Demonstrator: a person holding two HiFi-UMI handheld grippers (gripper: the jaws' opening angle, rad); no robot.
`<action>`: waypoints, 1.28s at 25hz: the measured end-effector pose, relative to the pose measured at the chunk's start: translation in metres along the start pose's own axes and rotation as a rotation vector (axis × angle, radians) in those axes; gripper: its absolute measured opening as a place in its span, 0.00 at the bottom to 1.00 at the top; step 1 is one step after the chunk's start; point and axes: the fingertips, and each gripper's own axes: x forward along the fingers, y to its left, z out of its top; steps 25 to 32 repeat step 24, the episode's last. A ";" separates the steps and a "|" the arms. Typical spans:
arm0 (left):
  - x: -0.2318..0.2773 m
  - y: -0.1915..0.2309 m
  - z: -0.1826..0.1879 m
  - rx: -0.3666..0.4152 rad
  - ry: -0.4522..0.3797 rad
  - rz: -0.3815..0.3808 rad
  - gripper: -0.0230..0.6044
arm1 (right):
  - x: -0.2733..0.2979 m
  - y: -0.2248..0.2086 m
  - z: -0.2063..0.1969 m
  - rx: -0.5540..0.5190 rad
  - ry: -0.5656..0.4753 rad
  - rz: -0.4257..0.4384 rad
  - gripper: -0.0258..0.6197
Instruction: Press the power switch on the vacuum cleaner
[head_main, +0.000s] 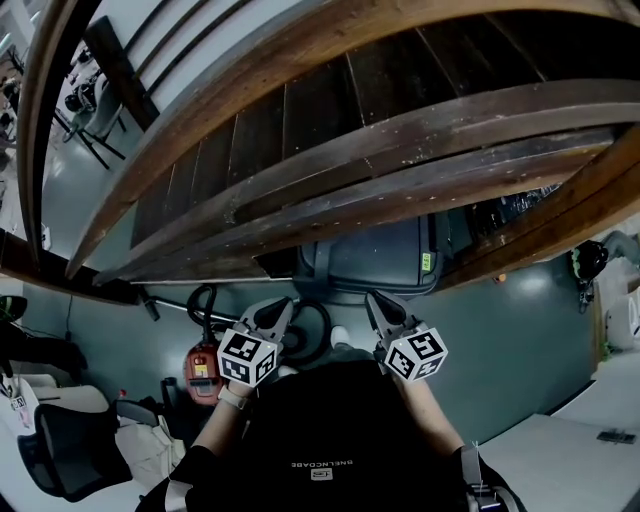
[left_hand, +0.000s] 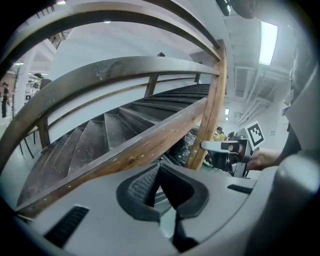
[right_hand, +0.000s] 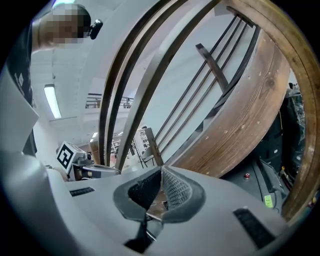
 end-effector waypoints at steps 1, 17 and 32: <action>0.000 -0.001 0.001 0.003 -0.001 0.002 0.06 | 0.001 0.000 0.000 0.002 0.001 0.005 0.09; -0.014 0.019 -0.002 -0.042 -0.034 0.094 0.06 | 0.029 0.014 -0.003 0.012 0.022 0.083 0.09; -0.022 0.026 -0.003 -0.040 -0.040 0.122 0.06 | 0.038 0.019 -0.005 0.022 0.029 0.105 0.09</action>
